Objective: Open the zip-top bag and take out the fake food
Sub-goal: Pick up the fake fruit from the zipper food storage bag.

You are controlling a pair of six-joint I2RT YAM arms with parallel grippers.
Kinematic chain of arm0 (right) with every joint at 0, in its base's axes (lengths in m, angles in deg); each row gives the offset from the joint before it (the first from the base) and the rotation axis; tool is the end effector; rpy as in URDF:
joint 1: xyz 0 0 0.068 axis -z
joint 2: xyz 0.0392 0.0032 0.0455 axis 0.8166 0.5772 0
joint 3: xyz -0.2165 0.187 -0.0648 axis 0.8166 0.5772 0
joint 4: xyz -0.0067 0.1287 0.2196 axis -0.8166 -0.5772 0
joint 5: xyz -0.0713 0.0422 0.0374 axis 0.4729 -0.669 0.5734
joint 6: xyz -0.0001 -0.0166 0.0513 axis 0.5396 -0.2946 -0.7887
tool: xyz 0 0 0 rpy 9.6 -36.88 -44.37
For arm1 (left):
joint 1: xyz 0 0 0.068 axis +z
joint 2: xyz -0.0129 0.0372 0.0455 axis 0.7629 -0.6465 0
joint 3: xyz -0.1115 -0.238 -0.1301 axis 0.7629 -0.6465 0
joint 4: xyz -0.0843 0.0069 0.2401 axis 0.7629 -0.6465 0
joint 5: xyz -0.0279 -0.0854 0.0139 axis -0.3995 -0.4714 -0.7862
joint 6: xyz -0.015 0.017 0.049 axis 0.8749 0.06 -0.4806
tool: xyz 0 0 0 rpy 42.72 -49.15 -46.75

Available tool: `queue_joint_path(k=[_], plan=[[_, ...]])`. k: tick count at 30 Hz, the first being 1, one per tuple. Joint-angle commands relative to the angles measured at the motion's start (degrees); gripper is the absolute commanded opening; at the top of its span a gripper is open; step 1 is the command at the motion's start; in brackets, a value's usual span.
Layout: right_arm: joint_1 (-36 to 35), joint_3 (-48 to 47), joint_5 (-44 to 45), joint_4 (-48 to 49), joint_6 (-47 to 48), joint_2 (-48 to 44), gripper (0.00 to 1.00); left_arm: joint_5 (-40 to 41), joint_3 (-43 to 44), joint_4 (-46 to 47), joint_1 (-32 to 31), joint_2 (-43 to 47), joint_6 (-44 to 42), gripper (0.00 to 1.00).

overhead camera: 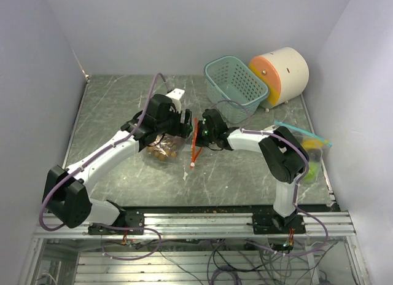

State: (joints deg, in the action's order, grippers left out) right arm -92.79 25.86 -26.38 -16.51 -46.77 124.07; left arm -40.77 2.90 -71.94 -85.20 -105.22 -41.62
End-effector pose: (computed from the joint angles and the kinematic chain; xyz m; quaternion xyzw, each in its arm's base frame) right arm 0.3172 0.2565 0.1722 0.0989 0.9030 0.3561 0.2189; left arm 0.2425 -0.1743 0.3304 0.1628 0.8611 -0.2182 0.4295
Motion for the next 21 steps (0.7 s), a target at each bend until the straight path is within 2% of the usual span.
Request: queue_joint_path(k=[1,4,8,11,14,21], plan=[[0.0,-1.5,-2.9,5.2,3.1,-2.4,0.00,6.2,-0.3,-0.4,-0.5,1.1,0.7,0.99],[-0.3,-2.0,-5.6,9.2,3.2,-1.0,0.01,10.9,-0.6,-1.0,-0.3,1.7,1.3,0.99],[-0.6,-2.8,-7.8,12.0,3.1,0.5,0.04,17.8,0.5,-6.3,2.1,-0.1,1.1,0.99],[-0.7,-3.6,-8.4,12.5,3.5,1.3,0.06,14.1,-0.2,-9.2,8.7,-1.8,2.0,0.99],[-0.8,-4.2,-9.1,12.8,3.4,2.4,0.07,9.4,-2.8,-7.8,15.7,-1.3,4.0,0.99],[-1.6,-5.9,-10.3,12.3,4.0,4.3,0.13,6.1,-5.2,-7.8,23.1,-4.2,6.4,0.99]])
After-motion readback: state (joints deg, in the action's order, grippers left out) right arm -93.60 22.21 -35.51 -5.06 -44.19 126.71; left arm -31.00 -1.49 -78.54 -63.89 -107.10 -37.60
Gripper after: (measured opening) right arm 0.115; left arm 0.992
